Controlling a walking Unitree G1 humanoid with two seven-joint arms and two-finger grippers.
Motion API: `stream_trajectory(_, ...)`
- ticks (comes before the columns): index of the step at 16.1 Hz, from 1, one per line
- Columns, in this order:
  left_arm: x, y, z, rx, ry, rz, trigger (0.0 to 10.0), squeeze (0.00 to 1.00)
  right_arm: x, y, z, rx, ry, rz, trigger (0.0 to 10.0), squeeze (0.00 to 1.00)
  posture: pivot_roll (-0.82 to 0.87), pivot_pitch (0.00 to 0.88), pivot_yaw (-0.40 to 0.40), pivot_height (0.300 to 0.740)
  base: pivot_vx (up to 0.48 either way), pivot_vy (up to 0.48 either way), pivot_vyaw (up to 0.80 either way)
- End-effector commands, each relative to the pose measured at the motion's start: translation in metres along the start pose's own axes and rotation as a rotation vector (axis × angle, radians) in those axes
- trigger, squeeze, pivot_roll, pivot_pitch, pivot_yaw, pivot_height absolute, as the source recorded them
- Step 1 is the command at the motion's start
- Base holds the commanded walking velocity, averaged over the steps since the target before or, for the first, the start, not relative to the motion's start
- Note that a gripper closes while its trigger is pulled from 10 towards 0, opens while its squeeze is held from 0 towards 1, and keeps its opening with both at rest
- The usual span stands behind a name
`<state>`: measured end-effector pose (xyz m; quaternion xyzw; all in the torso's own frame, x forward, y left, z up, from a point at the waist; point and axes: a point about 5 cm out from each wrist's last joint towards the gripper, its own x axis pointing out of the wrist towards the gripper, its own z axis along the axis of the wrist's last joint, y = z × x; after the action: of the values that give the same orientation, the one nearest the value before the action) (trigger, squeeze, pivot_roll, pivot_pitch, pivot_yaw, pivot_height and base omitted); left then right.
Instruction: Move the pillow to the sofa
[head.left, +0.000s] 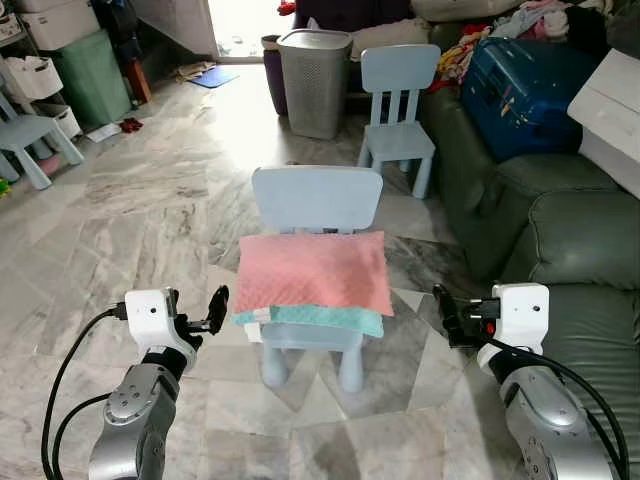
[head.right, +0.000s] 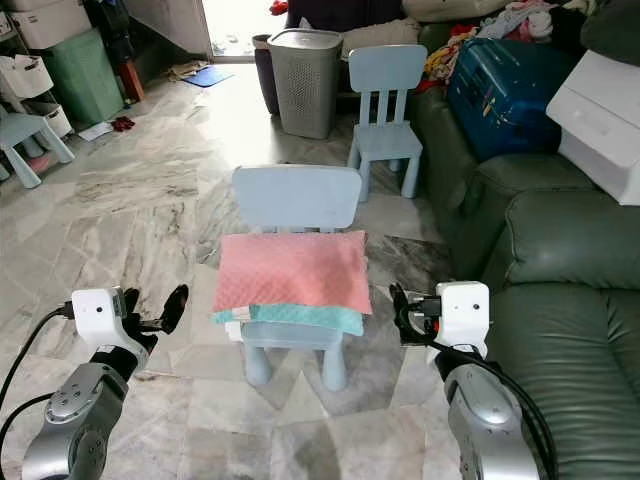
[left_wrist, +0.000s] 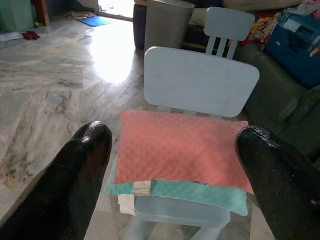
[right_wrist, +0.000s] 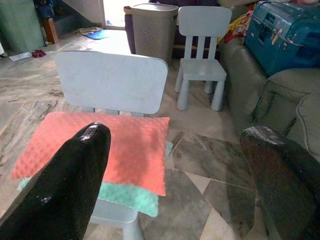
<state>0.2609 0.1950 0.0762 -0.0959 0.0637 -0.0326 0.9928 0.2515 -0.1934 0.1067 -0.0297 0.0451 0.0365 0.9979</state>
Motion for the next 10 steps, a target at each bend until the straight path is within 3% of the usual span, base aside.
stream_trajectory(1,0.0006,0.0003,0.0062,0.014,-0.014,-0.013,10.0,0.00,-0.0005,0.0027,0.0053,-0.007,-0.025,0.016,10.0,0.00,-0.16,0.036,0.024,0.740,0.274,0.000,0.00)
stream_trajectory(10,-0.0012,0.0012,0.0032,0.014,-0.003,-0.021,10.0,0.00,-0.0011,0.0037,0.0036,-0.013,-0.023,0.028,10.0,0.00,-0.16,0.032,0.024,0.740,0.346,0.000,0.00)
